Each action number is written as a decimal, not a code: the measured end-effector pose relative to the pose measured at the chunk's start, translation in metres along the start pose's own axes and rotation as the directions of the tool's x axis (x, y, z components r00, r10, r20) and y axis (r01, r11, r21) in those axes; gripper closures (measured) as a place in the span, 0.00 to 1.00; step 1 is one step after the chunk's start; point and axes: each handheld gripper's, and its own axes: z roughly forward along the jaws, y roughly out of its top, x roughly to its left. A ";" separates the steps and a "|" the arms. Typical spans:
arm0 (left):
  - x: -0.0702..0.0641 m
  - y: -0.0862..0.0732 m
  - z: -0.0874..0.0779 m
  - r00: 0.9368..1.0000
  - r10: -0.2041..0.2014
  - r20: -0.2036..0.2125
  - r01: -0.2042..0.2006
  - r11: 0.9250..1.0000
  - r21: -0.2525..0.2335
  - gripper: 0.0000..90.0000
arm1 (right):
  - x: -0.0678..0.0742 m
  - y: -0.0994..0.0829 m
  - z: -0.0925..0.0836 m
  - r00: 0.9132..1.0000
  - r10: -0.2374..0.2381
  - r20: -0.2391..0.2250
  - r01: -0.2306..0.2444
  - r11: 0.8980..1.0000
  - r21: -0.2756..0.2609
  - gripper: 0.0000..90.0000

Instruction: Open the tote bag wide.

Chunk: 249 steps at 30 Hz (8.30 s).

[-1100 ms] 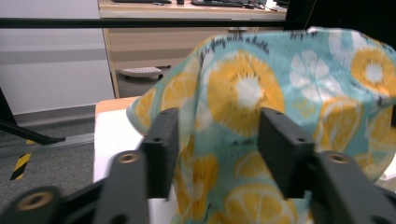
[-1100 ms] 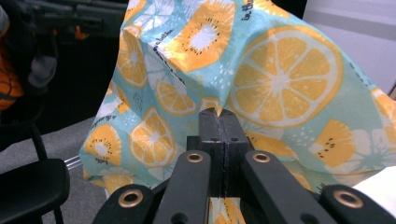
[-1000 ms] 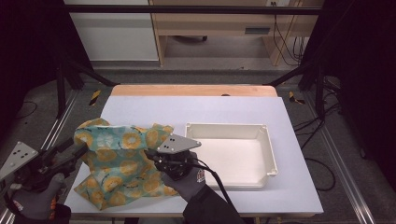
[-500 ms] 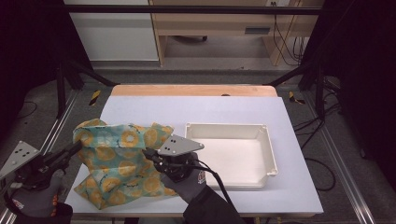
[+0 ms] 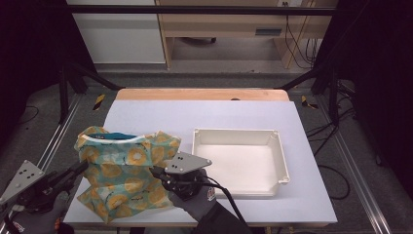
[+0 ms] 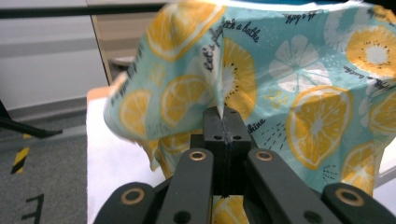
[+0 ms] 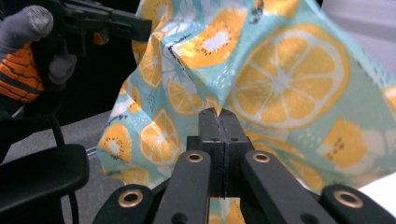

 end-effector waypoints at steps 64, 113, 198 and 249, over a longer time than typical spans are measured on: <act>0.002 0.013 0.011 0.999 0.019 -0.045 -0.018 1.000 0.021 1.00 | -0.012 0.002 -0.001 0.999 0.011 0.051 -0.012 1.000 0.017 1.00; 0.010 -0.060 0.029 1.000 -0.014 -0.011 0.016 0.985 0.173 1.00 | -0.014 -0.063 0.036 0.989 0.125 0.074 -0.133 0.984 0.115 1.00; 0.013 -0.106 0.067 0.995 0.071 0.064 -0.093 0.885 0.456 0.97 | 0.001 -0.058 0.028 0.990 0.078 0.118 -0.087 0.993 0.076 0.73; 0.041 -0.080 0.078 1.000 -0.004 -0.028 0.014 0.940 0.340 0.97 | -0.013 -0.113 0.079 0.961 0.095 0.260 -0.168 0.946 0.276 1.00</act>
